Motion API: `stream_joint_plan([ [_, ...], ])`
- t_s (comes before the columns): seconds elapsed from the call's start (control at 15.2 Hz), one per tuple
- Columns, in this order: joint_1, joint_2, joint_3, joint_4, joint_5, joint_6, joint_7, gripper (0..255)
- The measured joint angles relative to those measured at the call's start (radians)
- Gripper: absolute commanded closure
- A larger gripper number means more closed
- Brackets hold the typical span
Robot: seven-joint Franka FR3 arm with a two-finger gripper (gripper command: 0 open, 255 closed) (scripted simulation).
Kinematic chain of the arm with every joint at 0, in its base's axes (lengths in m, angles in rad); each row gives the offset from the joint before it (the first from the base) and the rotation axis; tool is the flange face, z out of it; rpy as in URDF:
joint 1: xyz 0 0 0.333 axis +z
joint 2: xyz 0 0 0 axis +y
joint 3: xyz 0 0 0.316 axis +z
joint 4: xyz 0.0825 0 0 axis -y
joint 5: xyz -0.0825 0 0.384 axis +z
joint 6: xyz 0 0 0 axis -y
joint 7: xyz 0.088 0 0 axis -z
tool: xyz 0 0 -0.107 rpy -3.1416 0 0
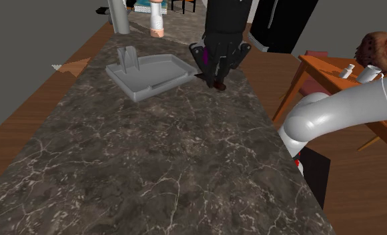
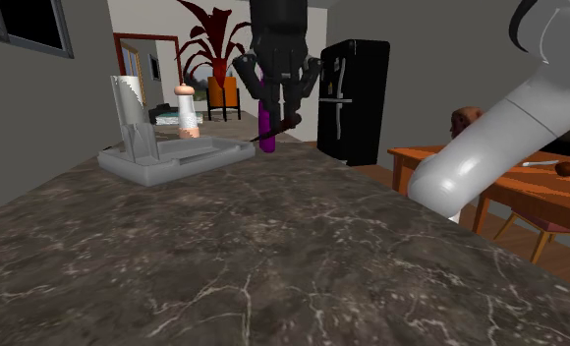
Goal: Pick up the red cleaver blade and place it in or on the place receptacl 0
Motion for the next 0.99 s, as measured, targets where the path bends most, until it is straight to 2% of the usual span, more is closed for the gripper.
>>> stream_joint_plan([
  [0.99,-0.046,0.134,0.009,0.298,-0.052,-0.169,0.052,255],
])
